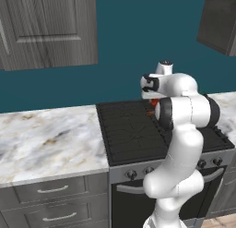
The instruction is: Place the pan on the rear right burner on the stove. Then place the tomato and the onion in the pan and turn on the rear right burner.
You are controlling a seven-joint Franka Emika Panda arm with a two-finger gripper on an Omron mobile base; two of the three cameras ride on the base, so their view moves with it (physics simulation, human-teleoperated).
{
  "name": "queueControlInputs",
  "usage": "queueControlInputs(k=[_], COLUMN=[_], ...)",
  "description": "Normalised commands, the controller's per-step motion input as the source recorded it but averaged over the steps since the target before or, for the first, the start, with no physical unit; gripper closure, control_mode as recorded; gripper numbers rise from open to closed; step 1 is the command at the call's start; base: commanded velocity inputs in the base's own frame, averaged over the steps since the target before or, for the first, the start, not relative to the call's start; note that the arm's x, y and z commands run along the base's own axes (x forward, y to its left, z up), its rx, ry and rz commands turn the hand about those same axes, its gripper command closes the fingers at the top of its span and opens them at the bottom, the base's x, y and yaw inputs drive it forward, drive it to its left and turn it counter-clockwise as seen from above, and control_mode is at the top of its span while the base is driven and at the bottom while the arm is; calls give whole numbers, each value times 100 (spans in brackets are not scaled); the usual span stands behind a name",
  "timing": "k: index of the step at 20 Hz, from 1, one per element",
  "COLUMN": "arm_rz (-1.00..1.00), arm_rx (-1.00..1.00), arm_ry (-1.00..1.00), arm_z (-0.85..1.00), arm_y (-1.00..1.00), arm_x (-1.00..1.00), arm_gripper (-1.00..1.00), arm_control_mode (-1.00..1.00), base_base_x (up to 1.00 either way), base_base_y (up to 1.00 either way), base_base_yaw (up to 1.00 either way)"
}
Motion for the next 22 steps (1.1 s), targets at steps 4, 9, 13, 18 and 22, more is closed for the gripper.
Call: queueControlInputs(k=[4,9,13,18,22], arm_rz=[-4,-2,-2,-3,-1], arm_rx=[0,0,0,-1,0], arm_ry=[0,0,0,0,0], arm_z=[-2,-8,-14,-24,-28], arm_y=[-68,-64,-60,-61,-43], arm_x=[40,36,5,0,0], arm_gripper=[100,100,100,100,100], arm_control_mode=[-100,-100,-100,-100,-100], base_base_x=[0,0,0,0,0], base_base_y=[0,0,0,0,0], base_base_yaw=[0,0,0,0,0])
